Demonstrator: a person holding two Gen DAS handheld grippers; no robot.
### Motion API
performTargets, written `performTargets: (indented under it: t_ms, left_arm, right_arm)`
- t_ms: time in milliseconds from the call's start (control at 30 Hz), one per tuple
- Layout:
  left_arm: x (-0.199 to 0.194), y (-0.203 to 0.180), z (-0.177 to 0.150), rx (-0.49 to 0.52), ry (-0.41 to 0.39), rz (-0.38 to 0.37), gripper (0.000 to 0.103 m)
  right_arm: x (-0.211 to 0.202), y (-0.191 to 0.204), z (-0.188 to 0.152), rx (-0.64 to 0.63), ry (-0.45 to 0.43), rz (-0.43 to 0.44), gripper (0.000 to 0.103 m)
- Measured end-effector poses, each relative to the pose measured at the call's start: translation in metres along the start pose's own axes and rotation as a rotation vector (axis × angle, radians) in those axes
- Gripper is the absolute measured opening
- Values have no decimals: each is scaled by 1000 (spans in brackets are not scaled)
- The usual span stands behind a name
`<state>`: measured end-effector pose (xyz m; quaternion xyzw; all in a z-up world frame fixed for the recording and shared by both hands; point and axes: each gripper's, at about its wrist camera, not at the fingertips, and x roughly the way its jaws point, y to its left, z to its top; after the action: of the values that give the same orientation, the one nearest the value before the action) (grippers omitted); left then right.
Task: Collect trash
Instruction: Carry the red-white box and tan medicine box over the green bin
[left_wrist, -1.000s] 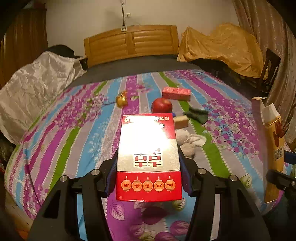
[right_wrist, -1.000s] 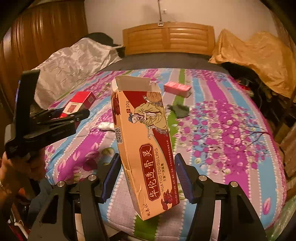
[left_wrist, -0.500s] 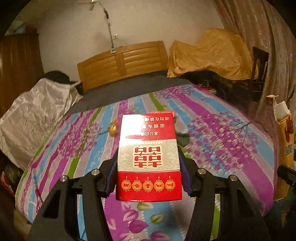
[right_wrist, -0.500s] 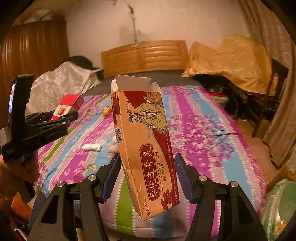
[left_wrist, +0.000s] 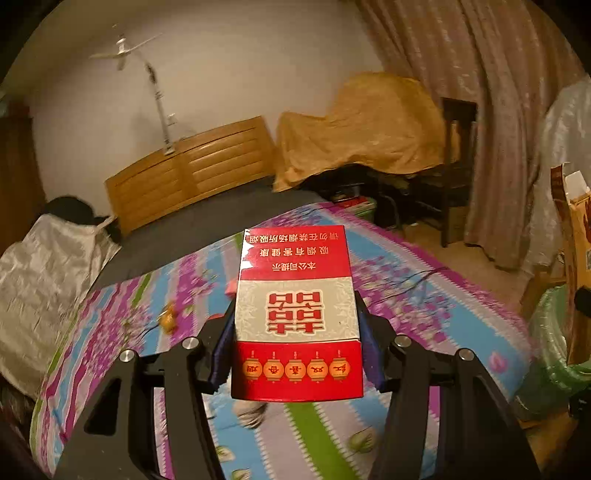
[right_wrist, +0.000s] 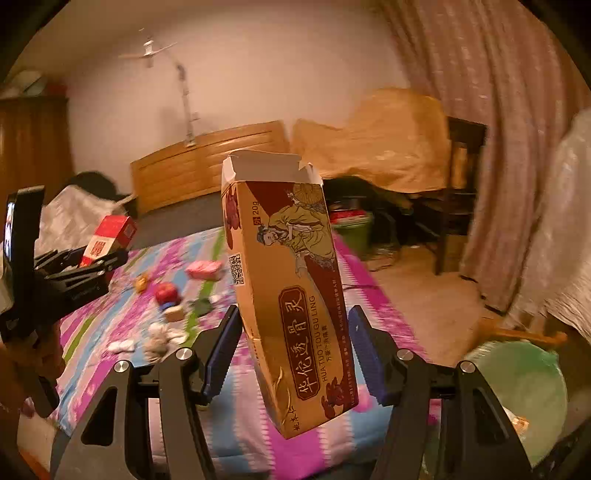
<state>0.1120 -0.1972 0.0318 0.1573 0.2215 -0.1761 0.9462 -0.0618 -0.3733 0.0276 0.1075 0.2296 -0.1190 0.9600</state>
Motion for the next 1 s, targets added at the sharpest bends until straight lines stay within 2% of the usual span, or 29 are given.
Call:
performTargets:
  t_ms: [300, 633, 1000]
  left_arm:
    - [6, -83, 29, 95, -32, -128, 54]
    - [12, -203, 52, 226, -76, -335, 54]
    - [18, -310, 49, 350, -44, -561, 54]
  right_arm:
    - [-40, -102, -10, 128, -30, -171, 61]
    - [-89, -221, -20, 281, -31, -382, 61]
    - [-113, -281, -30, 388, -1, -512, 61]
